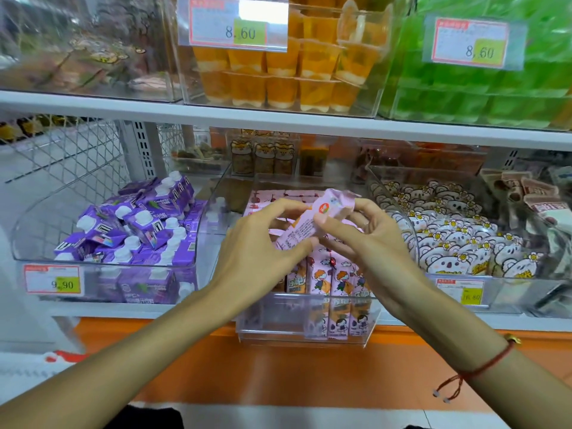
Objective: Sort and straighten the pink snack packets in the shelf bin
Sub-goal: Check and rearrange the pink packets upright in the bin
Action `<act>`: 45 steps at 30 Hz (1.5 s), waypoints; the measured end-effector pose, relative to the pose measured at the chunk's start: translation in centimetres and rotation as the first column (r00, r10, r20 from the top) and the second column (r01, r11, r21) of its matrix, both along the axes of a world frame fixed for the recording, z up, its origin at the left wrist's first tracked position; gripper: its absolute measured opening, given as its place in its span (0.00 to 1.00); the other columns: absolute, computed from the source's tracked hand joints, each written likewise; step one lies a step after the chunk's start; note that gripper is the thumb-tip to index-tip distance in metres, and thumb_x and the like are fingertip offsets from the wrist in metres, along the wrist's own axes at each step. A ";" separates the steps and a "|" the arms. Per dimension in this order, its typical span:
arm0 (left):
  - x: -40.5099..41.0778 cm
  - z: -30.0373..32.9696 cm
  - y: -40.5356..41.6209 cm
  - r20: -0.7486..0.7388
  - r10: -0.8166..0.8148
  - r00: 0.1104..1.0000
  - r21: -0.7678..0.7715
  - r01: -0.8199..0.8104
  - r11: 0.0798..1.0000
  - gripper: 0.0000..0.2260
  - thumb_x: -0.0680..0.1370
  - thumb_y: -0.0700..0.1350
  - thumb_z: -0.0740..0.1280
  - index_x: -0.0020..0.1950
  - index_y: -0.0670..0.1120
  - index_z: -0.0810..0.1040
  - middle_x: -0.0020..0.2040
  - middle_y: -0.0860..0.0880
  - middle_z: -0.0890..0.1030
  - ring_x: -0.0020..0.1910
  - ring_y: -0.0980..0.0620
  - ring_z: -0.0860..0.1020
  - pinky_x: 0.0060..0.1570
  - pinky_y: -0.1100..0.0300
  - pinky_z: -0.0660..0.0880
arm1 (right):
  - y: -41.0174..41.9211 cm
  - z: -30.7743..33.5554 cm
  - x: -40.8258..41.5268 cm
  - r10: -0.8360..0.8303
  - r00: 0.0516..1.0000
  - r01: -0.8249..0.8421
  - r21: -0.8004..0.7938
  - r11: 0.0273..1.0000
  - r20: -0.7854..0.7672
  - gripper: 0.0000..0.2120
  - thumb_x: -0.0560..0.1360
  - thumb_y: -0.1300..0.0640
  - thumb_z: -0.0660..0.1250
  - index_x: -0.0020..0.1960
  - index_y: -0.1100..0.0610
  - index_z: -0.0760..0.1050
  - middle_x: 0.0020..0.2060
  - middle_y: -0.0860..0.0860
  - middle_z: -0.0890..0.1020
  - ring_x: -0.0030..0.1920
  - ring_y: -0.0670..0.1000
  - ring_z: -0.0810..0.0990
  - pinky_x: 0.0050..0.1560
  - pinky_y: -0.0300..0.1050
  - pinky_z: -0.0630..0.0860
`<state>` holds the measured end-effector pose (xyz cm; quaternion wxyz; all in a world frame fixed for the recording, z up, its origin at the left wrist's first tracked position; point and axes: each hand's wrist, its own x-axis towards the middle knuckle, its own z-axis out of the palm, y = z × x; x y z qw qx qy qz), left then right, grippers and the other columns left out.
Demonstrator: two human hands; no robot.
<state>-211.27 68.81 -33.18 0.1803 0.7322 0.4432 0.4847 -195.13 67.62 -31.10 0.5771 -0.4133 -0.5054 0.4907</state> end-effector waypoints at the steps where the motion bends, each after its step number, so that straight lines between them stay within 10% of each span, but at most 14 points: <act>1: -0.1 0.3 0.0 0.038 -0.024 0.999 -0.052 0.026 0.998 0.15 0.70 0.53 0.75 0.54 0.62 0.78 0.49 0.65 0.82 0.47 0.63 0.81 0.46 0.59 0.80 | 0.0 0.1 0.1 0.015 1.000 -0.015 -0.006 1.000 0.025 0.16 0.69 0.58 0.73 0.55 0.56 0.76 0.47 0.49 0.85 0.49 0.48 0.84 0.49 0.40 0.80; 9: 0.1 1.8 -0.5 0.354 -0.076 0.932 -0.542 0.271 0.796 0.21 0.67 0.61 0.73 0.46 0.45 0.86 0.28 0.55 0.78 0.26 0.60 0.74 0.28 0.70 0.72 | 0.1 0.1 0.4 0.095 0.995 -0.092 -0.214 0.972 0.004 0.16 0.74 0.53 0.70 0.59 0.60 0.77 0.41 0.53 0.84 0.36 0.46 0.82 0.35 0.35 0.77; 14: -0.2 1.6 -0.3 0.340 -0.077 0.937 -0.594 0.277 0.755 0.25 0.65 0.64 0.73 0.46 0.44 0.86 0.36 0.50 0.81 0.29 0.59 0.74 0.29 0.70 0.72 | 0.1 0.1 0.2 0.080 0.997 -0.077 -0.238 0.968 0.004 0.17 0.74 0.54 0.70 0.61 0.58 0.76 0.43 0.55 0.84 0.34 0.47 0.81 0.32 0.35 0.77; 17: -0.5 1.8 -0.3 0.333 -0.138 0.933 -0.579 0.317 0.751 0.13 0.70 0.60 0.72 0.39 0.51 0.85 0.31 0.56 0.78 0.27 0.60 0.74 0.30 0.71 0.73 | 0.0 0.1 0.3 0.084 0.995 -0.073 -0.197 0.978 0.045 0.19 0.74 0.52 0.70 0.63 0.55 0.74 0.47 0.58 0.84 0.39 0.49 0.82 0.35 0.35 0.77; 22: -0.7 1.8 -0.1 0.386 -0.267 0.883 -0.556 0.454 0.696 0.10 0.78 0.48 0.66 0.59 0.52 0.80 0.53 0.53 0.85 0.53 0.56 0.82 0.56 0.62 0.76 | 0.1 0.3 0.7 0.087 0.987 -0.092 0.031 0.995 0.138 0.19 0.72 0.55 0.71 0.62 0.49 0.74 0.46 0.54 0.82 0.45 0.49 0.82 0.52 0.44 0.79; 30: -1.6 1.5 0.3 0.208 -0.345 0.915 -0.226 0.388 0.893 0.17 0.77 0.34 0.66 0.66 0.42 0.73 0.63 0.49 0.79 0.63 0.58 0.76 0.66 0.62 0.70 | -0.5 0.1 1.0 0.046 0.922 -0.184 0.331 0.925 0.385 0.17 0.74 0.67 0.69 0.56 0.51 0.70 0.54 0.51 0.77 0.56 0.49 0.79 0.57 0.39 0.76; 40: -0.7 1.4 -0.2 0.090 -0.082 0.993 -0.047 0.087 0.995 0.15 0.70 0.49 0.75 0.54 0.55 0.79 0.51 0.60 0.81 0.51 0.60 0.79 0.52 0.61 0.76 | -0.5 0.2 -0.2 -0.115 0.926 0.059 0.164 0.985 0.359 0.29 0.61 0.37 0.70 0.58 0.45 0.68 0.53 0.46 0.79 0.48 0.44 0.82 0.48 0.40 0.80; 45: -0.3 1.2 -0.5 -0.076 -0.067 0.995 0.000 0.067 0.998 0.17 0.69 0.56 0.74 0.55 0.54 0.77 0.55 0.60 0.78 0.56 0.59 0.75 0.56 0.58 0.72 | -0.4 -0.2 -0.2 -0.039 0.973 0.016 0.103 0.995 0.227 0.20 0.71 0.48 0.70 0.56 0.60 0.74 0.49 0.57 0.81 0.43 0.45 0.84 0.43 0.39 0.81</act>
